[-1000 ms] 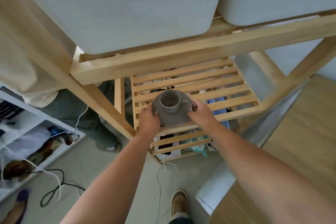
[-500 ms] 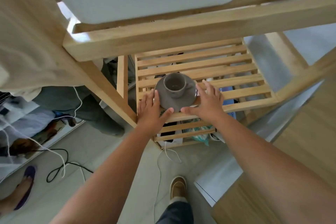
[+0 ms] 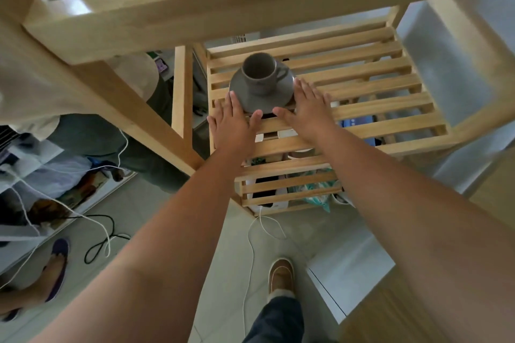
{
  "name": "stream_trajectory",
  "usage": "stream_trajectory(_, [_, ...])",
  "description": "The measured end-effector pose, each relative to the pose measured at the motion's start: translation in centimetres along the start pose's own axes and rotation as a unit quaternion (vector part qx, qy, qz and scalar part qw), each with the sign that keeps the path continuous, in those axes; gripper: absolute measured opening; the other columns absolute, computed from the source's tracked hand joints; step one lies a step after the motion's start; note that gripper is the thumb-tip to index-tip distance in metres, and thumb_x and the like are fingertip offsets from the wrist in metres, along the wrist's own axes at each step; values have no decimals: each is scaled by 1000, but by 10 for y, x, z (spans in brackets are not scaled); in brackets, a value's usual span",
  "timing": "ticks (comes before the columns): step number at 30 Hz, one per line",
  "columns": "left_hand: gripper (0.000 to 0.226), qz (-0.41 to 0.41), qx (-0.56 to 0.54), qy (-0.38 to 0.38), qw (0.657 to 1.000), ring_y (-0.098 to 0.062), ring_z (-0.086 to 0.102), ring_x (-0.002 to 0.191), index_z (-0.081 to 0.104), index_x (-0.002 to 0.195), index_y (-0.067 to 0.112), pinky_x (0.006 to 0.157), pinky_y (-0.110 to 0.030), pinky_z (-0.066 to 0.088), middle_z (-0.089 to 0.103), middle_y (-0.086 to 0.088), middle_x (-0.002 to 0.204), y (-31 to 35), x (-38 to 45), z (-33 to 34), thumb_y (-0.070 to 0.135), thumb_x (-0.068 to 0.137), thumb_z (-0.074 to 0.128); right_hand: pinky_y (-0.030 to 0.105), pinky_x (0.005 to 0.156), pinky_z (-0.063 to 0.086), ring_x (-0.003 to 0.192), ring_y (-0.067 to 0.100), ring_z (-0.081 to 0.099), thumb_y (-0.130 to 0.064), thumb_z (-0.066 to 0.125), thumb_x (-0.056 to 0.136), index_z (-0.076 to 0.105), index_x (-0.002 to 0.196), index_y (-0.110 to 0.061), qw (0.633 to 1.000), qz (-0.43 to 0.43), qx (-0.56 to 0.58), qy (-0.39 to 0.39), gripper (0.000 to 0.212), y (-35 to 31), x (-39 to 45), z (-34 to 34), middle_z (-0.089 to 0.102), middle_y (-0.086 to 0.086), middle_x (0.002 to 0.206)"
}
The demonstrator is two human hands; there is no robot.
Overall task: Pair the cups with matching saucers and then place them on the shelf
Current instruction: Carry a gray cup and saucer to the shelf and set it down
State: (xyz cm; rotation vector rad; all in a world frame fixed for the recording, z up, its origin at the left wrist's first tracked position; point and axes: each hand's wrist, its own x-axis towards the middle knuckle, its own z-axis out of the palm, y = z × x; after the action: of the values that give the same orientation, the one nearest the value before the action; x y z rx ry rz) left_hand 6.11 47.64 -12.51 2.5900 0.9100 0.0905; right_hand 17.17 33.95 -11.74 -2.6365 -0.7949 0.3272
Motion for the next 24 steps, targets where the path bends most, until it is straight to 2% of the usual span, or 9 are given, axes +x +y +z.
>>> stream_trajectory(11, [79,-71,14,-4,997,-27,-4,152,-4,157,15,120,-50,-3,1,-5,166,3,32,17,60,98,23,51,118,-6,151,23,-5,-59,24,96,-6,154,-20,999,34,-22,-16,75,-14,33,21,-1,3,164])
stream_trajectory(17, [80,-70,9,3,997,-24,-6,152,-7,156,12,120,-47,-5,-3,-6,166,0,44,17,59,98,22,50,119,-6,150,24,-7,-57,19,97,-10,153,-21,999,36,-31,-2,72,-20,41,32,-5,3,164])
stream_trajectory(21, [77,-54,75,-36,995,-26,-12,151,-7,156,11,120,-47,-6,-13,-8,165,-1,32,24,57,99,18,49,120,-3,151,24,-4,-50,18,99,1,154,-18,997,28,-65,11,66,-13,31,37,-4,3,164])
stream_trajectory(24, [70,-11,88,-66,994,-28,-14,151,-3,157,21,121,-51,-5,-13,-6,165,-10,5,32,55,99,17,50,120,0,151,25,-3,-47,18,100,6,155,-21,997,1,-76,-4,62,-9,10,49,-1,2,164])
